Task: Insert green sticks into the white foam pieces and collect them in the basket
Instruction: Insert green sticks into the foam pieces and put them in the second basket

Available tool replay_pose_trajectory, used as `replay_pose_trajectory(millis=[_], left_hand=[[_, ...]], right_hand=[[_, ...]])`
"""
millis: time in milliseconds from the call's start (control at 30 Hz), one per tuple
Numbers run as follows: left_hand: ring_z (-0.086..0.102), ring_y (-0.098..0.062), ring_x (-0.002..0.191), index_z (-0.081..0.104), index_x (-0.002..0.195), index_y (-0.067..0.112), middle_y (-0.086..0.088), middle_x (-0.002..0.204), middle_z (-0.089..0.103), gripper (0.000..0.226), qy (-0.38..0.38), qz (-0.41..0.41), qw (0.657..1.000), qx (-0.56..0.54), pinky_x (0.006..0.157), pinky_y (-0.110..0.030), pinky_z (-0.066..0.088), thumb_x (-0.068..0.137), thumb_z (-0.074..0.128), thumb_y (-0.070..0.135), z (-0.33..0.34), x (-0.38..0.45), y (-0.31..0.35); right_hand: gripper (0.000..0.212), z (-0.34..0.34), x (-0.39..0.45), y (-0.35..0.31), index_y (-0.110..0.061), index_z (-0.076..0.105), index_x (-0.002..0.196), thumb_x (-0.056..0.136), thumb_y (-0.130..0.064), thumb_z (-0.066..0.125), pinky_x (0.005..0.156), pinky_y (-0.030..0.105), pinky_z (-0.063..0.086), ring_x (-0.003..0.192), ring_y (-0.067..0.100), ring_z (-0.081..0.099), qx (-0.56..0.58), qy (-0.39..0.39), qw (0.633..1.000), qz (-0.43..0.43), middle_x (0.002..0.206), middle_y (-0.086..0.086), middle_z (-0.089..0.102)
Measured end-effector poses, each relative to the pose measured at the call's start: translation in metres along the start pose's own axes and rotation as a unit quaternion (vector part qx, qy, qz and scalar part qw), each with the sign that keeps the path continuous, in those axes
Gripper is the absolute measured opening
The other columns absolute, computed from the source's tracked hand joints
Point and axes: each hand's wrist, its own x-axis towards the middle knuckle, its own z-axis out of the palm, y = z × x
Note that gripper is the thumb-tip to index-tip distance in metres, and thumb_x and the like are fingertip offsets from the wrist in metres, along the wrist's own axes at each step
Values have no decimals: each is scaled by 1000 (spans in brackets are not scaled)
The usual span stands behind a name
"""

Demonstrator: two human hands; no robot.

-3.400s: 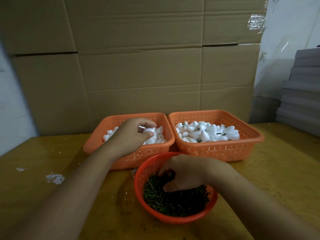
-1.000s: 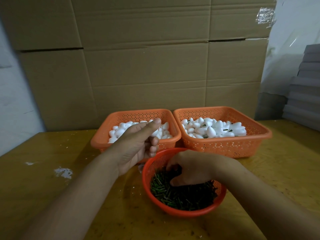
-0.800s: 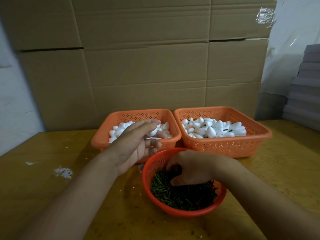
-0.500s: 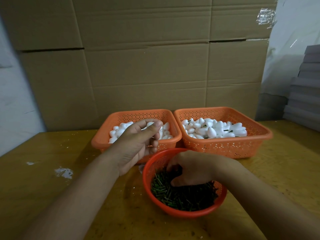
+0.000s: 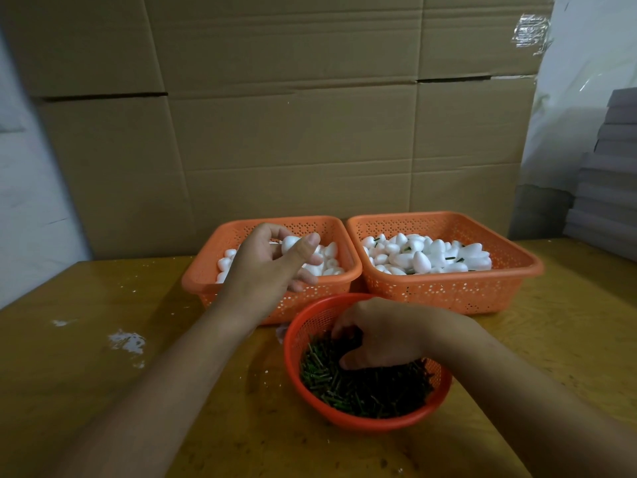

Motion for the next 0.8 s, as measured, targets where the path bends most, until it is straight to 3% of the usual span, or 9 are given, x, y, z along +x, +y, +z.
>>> replay_pose_trajectory(millis=[100,200,300,367,467,567,700,800], left_hand=[[77,-21,79,53,103,12,-9,93,77,38,11,-2,999,-47,57,-21,55,82,77,33,3,-1,-1],[76,-18,77,60,101,12,-6,89,78,32,10,22,998,-49,60,-21,56,78,82,19,3,-3,0],[73,-16,76,70,95,20,0,91,78,31,1,54,998,-21,64,-26,58,67,84,20,2,-4,1],[73,-19,86,74,95,26,4,98,77,30,-12,74,997,21,76,-30,60,71,85,13,3,-6,1],[70,-7,89,75,96,34,13,105,76,37,-32,104,991,72,80,-18,54,75,84,5,4,-7,2],[65,-2,96,74,94,44,7,109,72,46,-25,121,985,120,85,-13,48,77,81,2,3,-7,2],[64,-2,107,72,101,42,7,113,71,47,-35,108,986,124,93,-17,48,84,75,-1,2,-7,1],[68,-6,103,70,111,39,11,110,74,46,-52,86,990,101,89,-20,51,87,73,0,3,-7,1]], right_hand=[[48,0,0,0,-33,56,134,89,-46,67,82,27,40,114,14,54,-1,3,1000,-1,130,-7,56],[49,0,-1,-1,-33,55,134,89,-46,67,81,27,40,113,14,54,-3,4,1000,-2,130,-7,56],[48,-1,-1,-2,-33,56,134,89,-45,67,80,26,39,112,13,53,0,4,1000,-3,130,-7,55],[46,-1,-2,-2,-33,57,133,90,-43,67,82,26,40,114,13,54,1,8,1000,-8,130,-7,56],[38,0,-2,-5,-31,63,128,91,-38,66,87,25,42,115,14,56,-1,19,1000,-16,128,-6,61],[30,0,-3,-7,-30,68,121,92,-34,65,94,28,46,112,13,58,7,33,999,-19,124,-7,65],[21,0,-2,-10,-27,73,110,91,-31,65,92,33,52,101,12,64,21,56,998,-18,111,-7,71],[17,0,-3,-10,-28,76,103,89,-31,67,89,33,53,94,11,66,26,75,997,-14,102,-8,73]])
